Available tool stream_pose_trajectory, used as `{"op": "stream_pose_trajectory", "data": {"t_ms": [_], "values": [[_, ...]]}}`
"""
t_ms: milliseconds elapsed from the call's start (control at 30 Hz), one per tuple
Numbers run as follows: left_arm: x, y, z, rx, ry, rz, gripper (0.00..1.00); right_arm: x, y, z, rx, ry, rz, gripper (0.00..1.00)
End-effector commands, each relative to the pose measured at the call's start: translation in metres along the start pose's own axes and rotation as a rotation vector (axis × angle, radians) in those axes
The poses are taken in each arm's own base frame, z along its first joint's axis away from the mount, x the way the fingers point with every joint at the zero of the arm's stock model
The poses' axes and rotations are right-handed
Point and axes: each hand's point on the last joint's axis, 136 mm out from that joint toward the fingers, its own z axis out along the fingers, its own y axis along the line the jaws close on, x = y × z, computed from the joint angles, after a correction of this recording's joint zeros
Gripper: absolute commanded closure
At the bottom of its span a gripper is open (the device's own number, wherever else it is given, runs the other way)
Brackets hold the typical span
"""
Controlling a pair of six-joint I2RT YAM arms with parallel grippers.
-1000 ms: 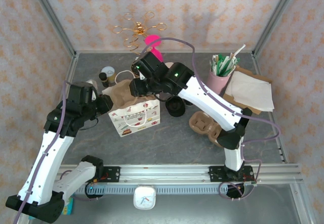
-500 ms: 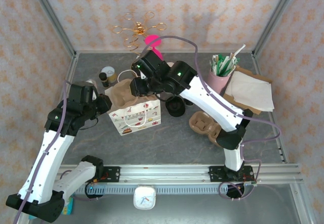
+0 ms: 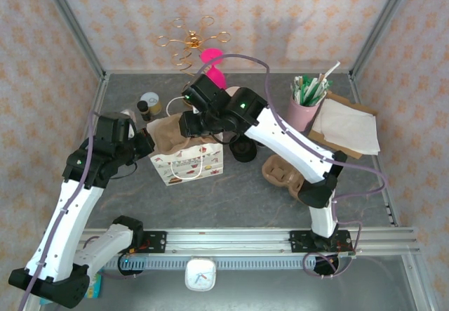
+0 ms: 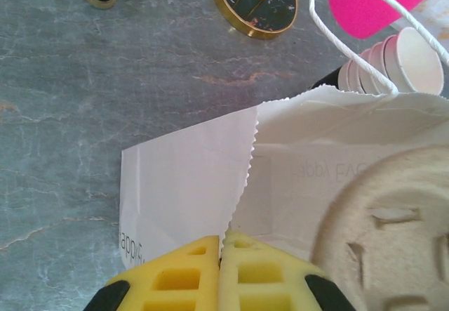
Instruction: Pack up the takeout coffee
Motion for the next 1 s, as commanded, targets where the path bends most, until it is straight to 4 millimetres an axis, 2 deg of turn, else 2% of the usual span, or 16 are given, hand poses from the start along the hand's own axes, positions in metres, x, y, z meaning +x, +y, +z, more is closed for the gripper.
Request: {"op": "stream_pose_trajectory", "data": {"t_ms": [0, 167, 367, 500, 600, 667, 767, 967], "values": [[0.003, -0.006, -0.007, 0.055, -0.006, -0.013, 0.93, -0.004, -0.004, 0.009, 0.043, -0.024, 0.027, 0.67], [0.013, -0.005, -0.01, 0.071, 0.019, -0.01, 0.94, -0.014, -0.006, 0.015, 0.068, -0.053, 0.047, 0.67], [0.013, -0.006, -0.012, 0.083, 0.014, -0.02, 0.94, -0.004, -0.006, 0.024, 0.075, -0.012, 0.043, 0.68], [0.01, -0.006, -0.013, 0.082, -0.002, -0.03, 0.95, -0.001, -0.015, 0.026, 0.127, -0.01, 0.043, 0.68], [0.015, -0.016, -0.011, 0.139, 0.025, -0.023, 0.95, -0.014, -0.003, 0.018, 0.074, -0.06, 0.063, 0.68], [0.018, -0.015, -0.01, 0.136, 0.033, -0.019, 0.95, -0.022, -0.002, 0.017, 0.07, -0.094, 0.075, 0.68], [0.021, -0.011, -0.011, 0.116, 0.045, -0.003, 0.95, -0.022, -0.006, 0.026, 0.09, -0.084, 0.076, 0.69], [0.024, -0.014, -0.01, 0.133, 0.066, 0.017, 0.95, -0.029, 0.003, 0.03, 0.054, -0.096, 0.079, 0.69]]}}
